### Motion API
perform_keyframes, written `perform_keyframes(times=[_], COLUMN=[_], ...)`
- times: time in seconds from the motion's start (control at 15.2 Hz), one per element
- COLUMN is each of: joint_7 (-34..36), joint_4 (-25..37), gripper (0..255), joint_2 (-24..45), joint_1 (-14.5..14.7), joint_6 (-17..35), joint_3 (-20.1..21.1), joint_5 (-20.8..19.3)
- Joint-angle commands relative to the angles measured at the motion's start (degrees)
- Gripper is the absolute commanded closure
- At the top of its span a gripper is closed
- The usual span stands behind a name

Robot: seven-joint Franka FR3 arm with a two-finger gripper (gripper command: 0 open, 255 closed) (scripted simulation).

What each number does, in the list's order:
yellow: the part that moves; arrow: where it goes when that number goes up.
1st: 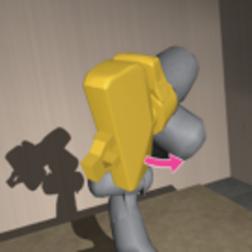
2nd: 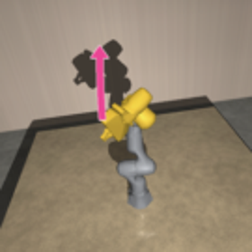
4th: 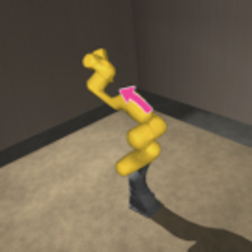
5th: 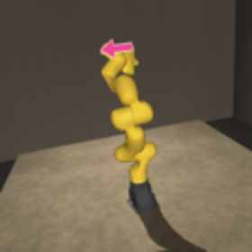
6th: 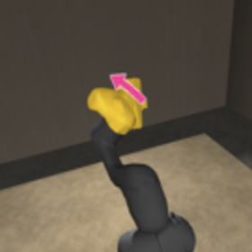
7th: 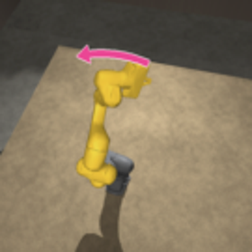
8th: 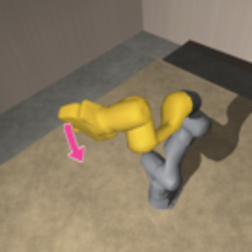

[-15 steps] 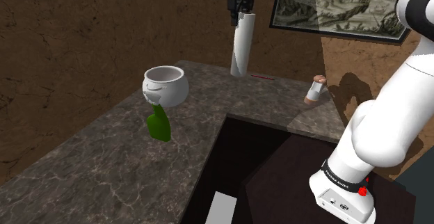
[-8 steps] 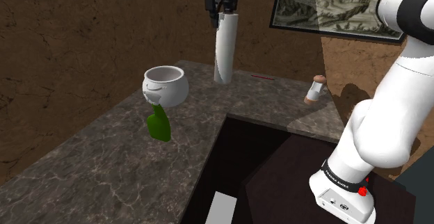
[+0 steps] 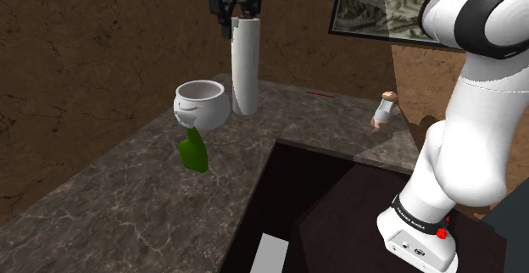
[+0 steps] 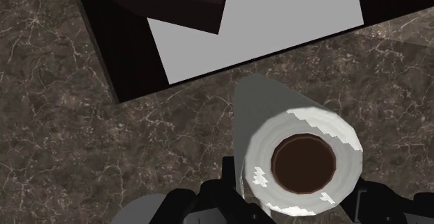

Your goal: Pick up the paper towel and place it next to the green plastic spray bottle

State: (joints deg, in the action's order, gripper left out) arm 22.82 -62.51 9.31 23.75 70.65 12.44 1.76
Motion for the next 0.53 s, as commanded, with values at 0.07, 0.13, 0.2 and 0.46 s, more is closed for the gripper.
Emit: perform_keyframes(times=[0.07, 0.13, 0.2, 0.46], joint_7=[1.3, 1.1, 1.0, 0.5], joint_4=[-2.6, -4.4, -6.1, -12.3], gripper=[255, 255, 255, 255], joint_2=[-0.2, -0.9, -1.5, -3.7], joint_1=[0.8, 0.6, 0.5, 0.2], joint_6=[2.4, 3.6, 4.6, 8.7], joint_3=[0.5, 0.4, 0.4, 0.2], joint_5=[0.0, 0.1, 0.3, 0.8])
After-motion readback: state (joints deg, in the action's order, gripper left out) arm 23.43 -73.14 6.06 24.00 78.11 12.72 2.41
